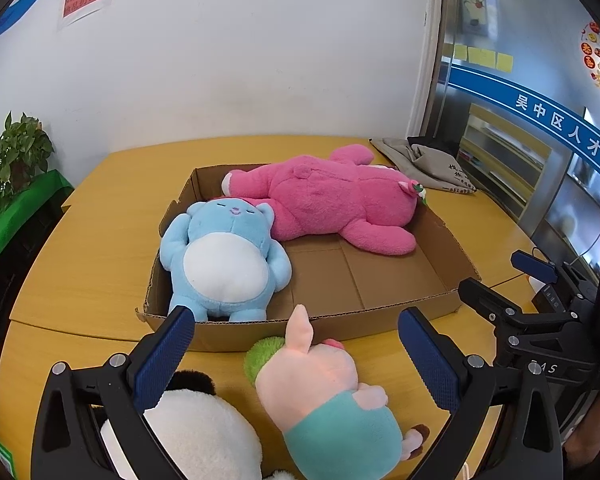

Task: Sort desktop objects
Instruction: 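Open both grippers and withdraw them from the box, then move both grippers onto the pink-and-teal pig and close on it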

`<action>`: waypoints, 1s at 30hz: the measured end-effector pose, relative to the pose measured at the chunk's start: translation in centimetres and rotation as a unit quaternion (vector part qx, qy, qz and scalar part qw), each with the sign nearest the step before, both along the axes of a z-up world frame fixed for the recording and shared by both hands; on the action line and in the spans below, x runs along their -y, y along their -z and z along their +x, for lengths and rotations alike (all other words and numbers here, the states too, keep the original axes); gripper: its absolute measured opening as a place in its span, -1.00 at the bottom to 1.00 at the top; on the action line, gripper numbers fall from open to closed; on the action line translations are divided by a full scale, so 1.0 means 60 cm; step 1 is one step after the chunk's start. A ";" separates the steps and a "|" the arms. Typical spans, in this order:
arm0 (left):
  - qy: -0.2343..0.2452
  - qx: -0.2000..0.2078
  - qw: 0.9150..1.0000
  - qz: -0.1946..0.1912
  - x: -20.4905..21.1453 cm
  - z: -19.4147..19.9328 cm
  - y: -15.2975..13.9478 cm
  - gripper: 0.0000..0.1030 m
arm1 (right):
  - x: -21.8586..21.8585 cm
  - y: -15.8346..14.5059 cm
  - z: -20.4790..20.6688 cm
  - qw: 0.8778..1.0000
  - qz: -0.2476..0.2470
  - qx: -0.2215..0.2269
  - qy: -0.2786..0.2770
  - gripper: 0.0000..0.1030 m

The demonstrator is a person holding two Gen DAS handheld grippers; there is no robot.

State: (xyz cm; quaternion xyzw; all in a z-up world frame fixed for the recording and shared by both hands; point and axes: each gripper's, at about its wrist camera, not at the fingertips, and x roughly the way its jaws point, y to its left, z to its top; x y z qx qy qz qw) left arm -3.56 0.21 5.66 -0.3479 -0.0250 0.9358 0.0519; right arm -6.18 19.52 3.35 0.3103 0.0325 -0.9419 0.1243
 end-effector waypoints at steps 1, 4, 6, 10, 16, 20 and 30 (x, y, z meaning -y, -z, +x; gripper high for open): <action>0.000 0.000 1.000 0.000 0.000 0.000 0.000 1.00 | -0.001 0.000 0.000 1.000 -0.001 0.000 0.000 0.99; 0.001 0.000 1.000 0.001 0.000 0.001 -0.001 1.00 | -0.002 0.000 0.000 1.000 -0.001 0.001 0.000 0.99; 0.001 0.001 1.000 0.001 0.001 0.001 -0.001 1.00 | -0.003 0.001 0.000 1.000 -0.002 0.002 0.000 0.99; 0.003 0.004 1.000 0.003 0.000 0.003 0.002 1.00 | -0.003 0.004 0.000 1.000 -0.003 0.005 -0.001 0.99; 0.003 0.010 1.000 0.011 0.004 0.014 0.012 1.00 | -0.005 0.008 -0.001 1.000 -0.004 0.008 -0.002 0.99; 0.012 0.018 0.999 0.035 0.012 0.027 0.014 1.00 | -0.004 0.012 -0.002 1.000 -0.006 0.015 -0.008 0.99; 0.121 0.112 0.979 0.116 0.012 0.054 0.080 1.00 | -0.013 0.062 0.005 0.988 -0.053 0.100 -0.103 0.99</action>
